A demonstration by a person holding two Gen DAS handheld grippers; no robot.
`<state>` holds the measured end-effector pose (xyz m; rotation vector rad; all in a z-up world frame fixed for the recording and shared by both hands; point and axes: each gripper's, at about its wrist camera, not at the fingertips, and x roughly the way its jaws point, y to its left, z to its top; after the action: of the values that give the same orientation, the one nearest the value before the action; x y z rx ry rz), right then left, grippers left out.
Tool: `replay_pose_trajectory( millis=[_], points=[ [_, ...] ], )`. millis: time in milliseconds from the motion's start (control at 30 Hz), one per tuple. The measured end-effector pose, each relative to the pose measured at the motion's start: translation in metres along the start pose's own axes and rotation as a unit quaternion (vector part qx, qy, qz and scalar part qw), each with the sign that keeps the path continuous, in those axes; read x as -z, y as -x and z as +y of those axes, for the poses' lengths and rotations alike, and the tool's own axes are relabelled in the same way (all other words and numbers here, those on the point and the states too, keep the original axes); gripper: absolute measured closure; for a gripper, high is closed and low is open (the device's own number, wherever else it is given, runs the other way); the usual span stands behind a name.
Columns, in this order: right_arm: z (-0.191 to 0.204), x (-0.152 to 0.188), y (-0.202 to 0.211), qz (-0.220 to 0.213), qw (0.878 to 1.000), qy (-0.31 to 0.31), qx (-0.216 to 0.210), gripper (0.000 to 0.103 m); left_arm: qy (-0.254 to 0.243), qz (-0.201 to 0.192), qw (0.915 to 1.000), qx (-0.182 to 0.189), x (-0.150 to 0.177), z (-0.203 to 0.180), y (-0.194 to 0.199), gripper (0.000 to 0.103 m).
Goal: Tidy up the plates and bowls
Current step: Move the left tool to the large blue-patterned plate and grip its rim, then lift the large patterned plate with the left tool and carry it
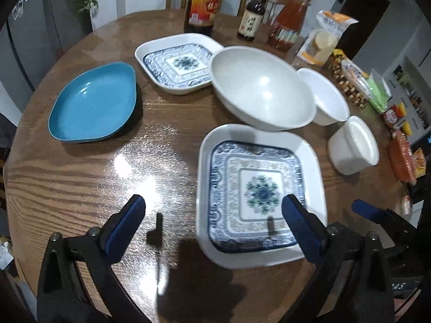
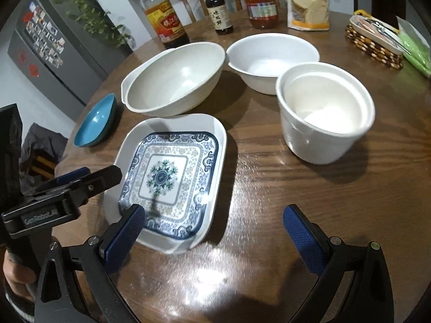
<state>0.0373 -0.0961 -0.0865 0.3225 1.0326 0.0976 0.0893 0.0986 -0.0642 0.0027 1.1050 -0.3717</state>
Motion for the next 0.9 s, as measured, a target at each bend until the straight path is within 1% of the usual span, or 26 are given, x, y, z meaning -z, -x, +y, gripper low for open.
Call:
replay_pose_trajectory(
  millis=[33,67,100,200,233,267,300,333,400,433,467,500,533,567,600,767,900],
  points=[
    [0.001,-0.001,-0.003,0.0,1.0,0.004,0.003,0.004,0.002,0.002,1.0,-0.004,0.0,0.002,-0.003,0.013],
    [0.001,-0.002,-0.007,0.001,1.0,0.009,0.007,0.011,0.003,0.004,1.0,-0.007,0.0,0.004,-0.005,0.017],
    [0.0,-0.003,-0.009,0.009,1.0,0.013,0.013,0.02,0.002,0.005,0.9999,-0.011,0.0,0.004,-0.008,0.022],
    [-0.002,-0.006,-0.019,0.022,0.999,0.017,0.023,0.032,-0.009,0.001,0.9996,-0.026,0.0,0.003,-0.012,0.028],
    [0.0,-0.008,-0.02,0.017,0.999,0.024,0.03,0.034,-0.012,0.001,0.9996,-0.027,0.0,0.003,-0.015,0.031],
    [0.001,-0.009,-0.022,0.019,0.999,0.028,0.029,0.039,-0.014,0.001,0.9995,-0.028,0.0,0.003,-0.017,0.032],
    [0.001,-0.01,-0.022,0.021,0.999,0.032,0.03,0.048,-0.014,0.005,0.9993,-0.034,0.001,0.003,-0.02,0.035],
    [0.002,-0.011,-0.023,0.024,0.998,0.039,0.034,0.052,-0.012,0.008,0.9993,-0.034,0.001,0.004,-0.023,0.037],
    [0.005,-0.012,-0.024,0.022,0.998,0.05,0.04,0.07,-0.003,0.016,0.9993,-0.033,0.003,0.007,-0.028,0.039],
    [0.007,-0.013,-0.025,0.022,0.998,0.055,0.038,0.076,-0.006,0.01,0.9991,-0.041,0.004,0.006,-0.027,0.043],
    [0.008,-0.014,-0.026,0.025,0.998,0.056,0.031,0.085,-0.008,0.01,0.9989,-0.045,0.004,0.005,-0.027,0.046],
    [0.008,-0.014,-0.027,0.027,0.998,0.057,0.025,0.09,-0.01,0.009,0.9989,-0.045,0.005,0.004,-0.027,0.057],
    [0.01,-0.014,-0.027,0.028,0.998,0.059,0.02,0.091,-0.012,0.007,0.999,-0.043,0.005,0.003,-0.026,0.072],
    [0.012,-0.013,-0.027,0.03,0.997,0.063,0.017,0.091,-0.013,0.007,0.9992,-0.038,0.006,0.002,-0.025,0.08],
    [0.015,-0.012,-0.026,0.03,0.997,0.068,0.013,0.091,-0.013,0.009,0.9992,-0.038,0.008,0.002,-0.023,0.082],
    [0.041,-0.001,-0.017,0.038,0.994,0.101,-0.022,0.091,0.019,0.009,0.9993,-0.031,0.025,0.022,-0.005,0.082],
    [0.066,0.003,-0.022,0.039,0.989,0.138,-0.037,0.091,0.045,0.002,0.9977,-0.051,0.044,0.043,0.017,0.083]
  ],
)
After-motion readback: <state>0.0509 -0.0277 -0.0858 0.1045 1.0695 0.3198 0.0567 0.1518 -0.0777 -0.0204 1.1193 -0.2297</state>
